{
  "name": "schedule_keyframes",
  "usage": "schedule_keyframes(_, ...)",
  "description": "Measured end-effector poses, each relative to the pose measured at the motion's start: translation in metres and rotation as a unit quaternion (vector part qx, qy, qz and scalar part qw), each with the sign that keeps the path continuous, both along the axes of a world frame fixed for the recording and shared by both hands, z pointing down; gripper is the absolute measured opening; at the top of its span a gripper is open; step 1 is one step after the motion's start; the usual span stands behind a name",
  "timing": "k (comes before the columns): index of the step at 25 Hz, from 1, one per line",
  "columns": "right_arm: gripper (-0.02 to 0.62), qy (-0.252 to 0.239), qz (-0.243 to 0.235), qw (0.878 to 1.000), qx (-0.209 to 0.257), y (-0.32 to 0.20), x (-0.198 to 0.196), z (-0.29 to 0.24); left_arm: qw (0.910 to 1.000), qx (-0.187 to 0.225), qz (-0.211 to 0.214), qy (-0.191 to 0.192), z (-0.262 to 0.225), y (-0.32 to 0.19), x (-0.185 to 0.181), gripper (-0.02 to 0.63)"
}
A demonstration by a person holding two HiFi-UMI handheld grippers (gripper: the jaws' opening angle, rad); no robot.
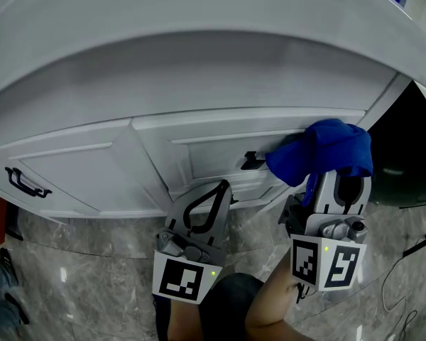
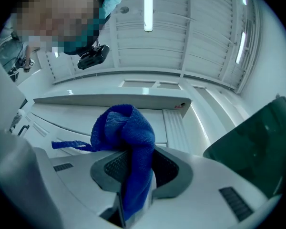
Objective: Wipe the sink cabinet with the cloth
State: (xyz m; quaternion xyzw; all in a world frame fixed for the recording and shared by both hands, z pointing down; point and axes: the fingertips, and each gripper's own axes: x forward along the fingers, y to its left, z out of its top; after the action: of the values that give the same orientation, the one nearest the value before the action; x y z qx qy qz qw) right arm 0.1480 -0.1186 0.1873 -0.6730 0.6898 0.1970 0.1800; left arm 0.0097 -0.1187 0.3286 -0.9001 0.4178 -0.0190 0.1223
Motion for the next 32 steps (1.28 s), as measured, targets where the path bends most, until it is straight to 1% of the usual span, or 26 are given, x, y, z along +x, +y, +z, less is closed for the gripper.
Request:
schedule_keyframes(3, 0.115, -0.008, 0.026, 1.000, 0.001, 0.001, 0.009, 0.001, 1.0000, 0.002, 0.001, -0.002, 0.000, -0.001, 0.001, 0.000)
schedule_keyframes(6, 0.115, -0.022, 0.063, 0.998, -0.002, 0.001, 0.023, 0.004, 1.0000, 0.001, 0.003, -0.004, 0.001, -0.001, 0.003, 0.000)
schedule_keyframes(8, 0.115, -0.027, 0.077, 0.997, -0.005, 0.000, 0.030, 0.007, 1.0000, 0.001, 0.005, -0.006, 0.001, -0.001, 0.004, 0.000)
schedule_keyframes(17, 0.115, -0.031, 0.085, 0.996, -0.003, -0.001, 0.033, 0.008, 0.9999, 0.002, 0.003, -0.013, 0.001, -0.001, 0.001, 0.000)
schedule_keyframes(21, 0.115, -0.040, 0.080, 0.996, -0.017, 0.001, 0.032, 0.013, 0.9999, 0.003, -0.001, -0.012, -0.002, 0.001, -0.005, 0.000)
schedule_keyframes(23, 0.115, -0.044, 0.064, 0.996, -0.032, 0.002, 0.025, 0.014, 0.9999, 0.005, -0.004, -0.012, -0.004, 0.002, -0.009, 0.000)
schedule_keyframes(25, 0.115, -0.045, 0.029, 0.998, -0.046, 0.003, 0.008, 0.011, 0.9999, 0.007, -0.007, -0.009, -0.005, 0.003, -0.013, 0.000)
schedule_keyframes(28, 0.115, -0.022, -0.041, 0.997, -0.058, 0.005, -0.038, 0.004, 0.9999, 0.008, -0.012, -0.005, -0.007, 0.003, -0.019, 0.000)
schedule_keyframes(30, 0.115, 0.000, -0.085, 0.994, -0.069, 0.006, -0.073, 0.005, 0.9999, 0.008, -0.015, -0.004, -0.009, 0.004, -0.022, 0.000)
schedule_keyframes(32, 0.115, 0.021, -0.118, 0.990, -0.080, 0.007, -0.105, 0.006, 0.9998, 0.009, -0.018, -0.002, -0.011, 0.005, -0.026, 0.000)
